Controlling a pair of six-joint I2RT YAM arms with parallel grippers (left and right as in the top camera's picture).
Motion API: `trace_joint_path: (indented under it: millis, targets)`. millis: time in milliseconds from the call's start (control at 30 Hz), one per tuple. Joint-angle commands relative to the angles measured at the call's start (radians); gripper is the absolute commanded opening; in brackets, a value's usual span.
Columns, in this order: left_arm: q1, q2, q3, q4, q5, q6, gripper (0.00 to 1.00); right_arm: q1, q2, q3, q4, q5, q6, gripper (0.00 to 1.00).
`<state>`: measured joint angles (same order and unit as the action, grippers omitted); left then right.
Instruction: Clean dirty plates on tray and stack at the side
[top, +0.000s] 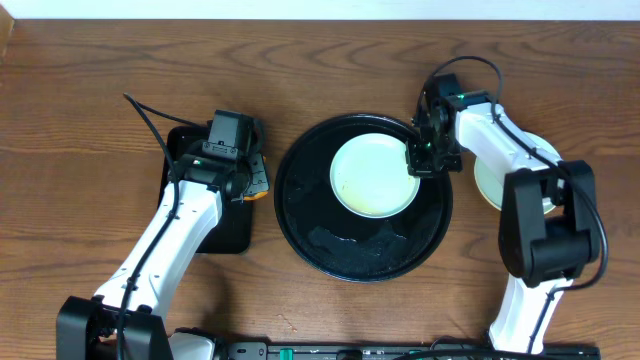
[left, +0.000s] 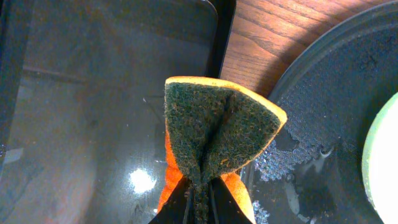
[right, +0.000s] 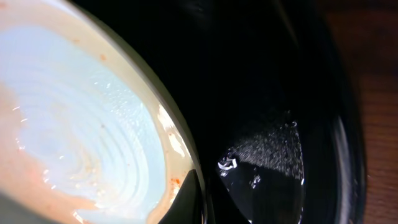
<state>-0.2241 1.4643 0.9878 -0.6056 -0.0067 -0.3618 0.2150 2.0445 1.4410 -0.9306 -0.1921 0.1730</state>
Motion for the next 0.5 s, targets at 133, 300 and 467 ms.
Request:
trace_joint_path:
  millis: [133, 300, 467]
  targets:
    - [0.005, -0.001, -0.013, -0.003, -0.013, 0.013, 0.08, 0.017, -0.183, -0.001, 0.016, -0.026, -0.111, 0.01]
    - [0.005, -0.001, -0.013, -0.003, -0.013, 0.013, 0.08, 0.021, -0.232, -0.001, 0.016, 0.012, -0.13, 0.01]
    - [0.005, -0.001, -0.013, -0.003, -0.013, 0.013, 0.08, 0.046, -0.28, -0.001, 0.024, 0.186, -0.129, 0.01]
